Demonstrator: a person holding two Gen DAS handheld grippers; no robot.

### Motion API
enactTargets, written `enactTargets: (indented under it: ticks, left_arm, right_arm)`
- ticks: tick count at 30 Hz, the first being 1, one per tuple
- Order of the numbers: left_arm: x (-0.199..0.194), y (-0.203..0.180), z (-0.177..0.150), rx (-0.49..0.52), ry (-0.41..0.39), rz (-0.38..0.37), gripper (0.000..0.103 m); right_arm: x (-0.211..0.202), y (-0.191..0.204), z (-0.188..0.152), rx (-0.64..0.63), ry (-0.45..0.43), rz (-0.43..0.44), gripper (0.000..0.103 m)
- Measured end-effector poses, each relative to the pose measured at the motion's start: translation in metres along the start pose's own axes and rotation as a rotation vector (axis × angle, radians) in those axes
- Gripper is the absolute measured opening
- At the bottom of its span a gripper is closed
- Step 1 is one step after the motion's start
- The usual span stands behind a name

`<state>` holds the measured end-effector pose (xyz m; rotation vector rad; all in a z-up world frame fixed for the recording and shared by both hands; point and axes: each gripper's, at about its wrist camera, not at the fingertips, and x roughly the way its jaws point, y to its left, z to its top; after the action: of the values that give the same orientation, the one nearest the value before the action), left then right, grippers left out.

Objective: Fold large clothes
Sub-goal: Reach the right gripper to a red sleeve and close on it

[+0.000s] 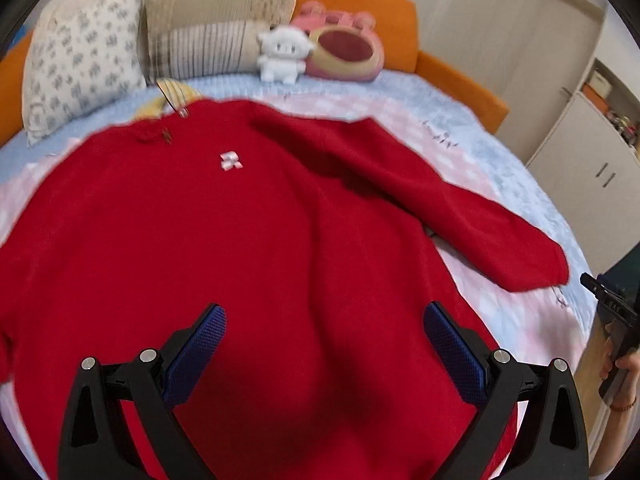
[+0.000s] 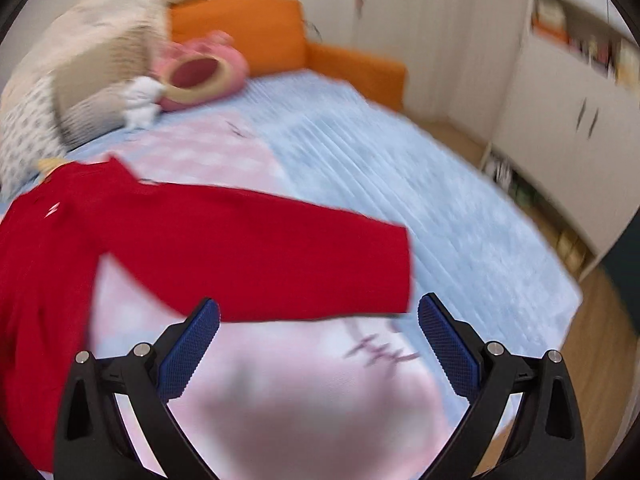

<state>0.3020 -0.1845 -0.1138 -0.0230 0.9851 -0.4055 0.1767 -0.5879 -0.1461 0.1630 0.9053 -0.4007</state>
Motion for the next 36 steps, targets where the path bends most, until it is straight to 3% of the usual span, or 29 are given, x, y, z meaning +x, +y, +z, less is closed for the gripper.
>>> enactTargets:
  ticks: [4, 7, 9, 12, 15, 20, 23, 26, 29, 32, 36]
  left_arm:
    - [0.031, -0.023, 0.015, 0.057, -0.010, 0.021, 0.100]
    - [0.049, -0.037, 0.034, 0.086, -0.005, 0.055, 0.100]
    - [0.059, -0.045, 0.047, 0.097, 0.008, 0.051, 0.100]
    - [0.072, -0.055, 0.068, 0.118, 0.015, 0.049, 0.100]
    - [0.089, -0.059, 0.087, 0.107, 0.044, 0.012, 0.100]
    - [0.113, -0.045, 0.095, 0.051, 0.085, 0.011, 0.100]
    - [0.126, -0.038, 0.097, 0.046, 0.117, 0.016, 0.100]
    - [0.137, -0.030, 0.103, 0.001, 0.156, -0.031, 0.100]
    - [0.148, -0.027, 0.120, -0.024, 0.168, -0.040, 0.100]
    - [0.158, -0.033, 0.139, -0.019, 0.175, -0.048, 0.100]
    - [0.178, -0.039, 0.170, -0.052, 0.207, -0.087, 0.100]
  right_arm:
    - [0.058, -0.067, 0.011, 0.198, 0.155, 0.188, 0.095]
    - [0.083, -0.091, 0.013, 0.346, 0.208, 0.346, 0.095]
    - [0.092, -0.092, 0.013, 0.384, 0.240, 0.399, 0.095]
    - [0.118, -0.083, 0.018, 0.395, 0.326, 0.406, 0.095]
    - [0.131, -0.076, 0.029, 0.352, 0.320, 0.358, 0.086]
    - [0.135, -0.082, 0.047, 0.378, 0.288, 0.320, 0.035]
    - [0.132, -0.086, 0.052, 0.401, 0.292, 0.350, 0.024]
    - [0.118, -0.088, 0.063, 0.378, 0.261, 0.361, 0.021]
    - [0.101, -0.106, 0.084, 0.436, 0.200, 0.354, 0.021]
    - [0.078, -0.130, 0.121, 0.489, 0.123, 0.324, 0.020]
    - [0.046, -0.123, 0.177, 0.450, 0.040, 0.329, 0.020]
